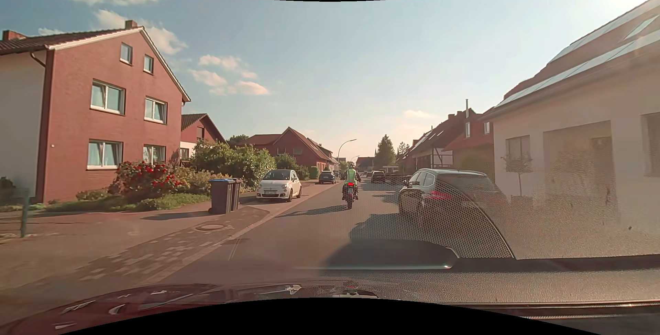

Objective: Follow the waypoints while adhering to traffic rules and regulations

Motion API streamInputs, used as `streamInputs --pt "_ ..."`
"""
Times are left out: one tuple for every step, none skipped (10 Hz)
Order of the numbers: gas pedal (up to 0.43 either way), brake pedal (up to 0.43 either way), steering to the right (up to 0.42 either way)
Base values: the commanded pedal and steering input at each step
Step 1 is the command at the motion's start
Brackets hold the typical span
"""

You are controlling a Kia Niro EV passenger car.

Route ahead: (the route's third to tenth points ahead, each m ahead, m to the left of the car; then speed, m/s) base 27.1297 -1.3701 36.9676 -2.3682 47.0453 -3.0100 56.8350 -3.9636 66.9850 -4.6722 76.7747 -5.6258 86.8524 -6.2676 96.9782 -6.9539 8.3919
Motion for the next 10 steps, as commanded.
streamInputs --pt "0.157 0.000 0.016" --pt "0.157 0.000 0.018" --pt "0.157 0.000 0.019" --pt "0.157 0.000 0.020" --pt "0.157 0.000 0.020" --pt "0.157 0.000 0.020" --pt "0.157 0.000 0.020" --pt "0.157 0.000 0.021" --pt "0.157 0.000 0.021" --pt "0.157 0.000 0.020"
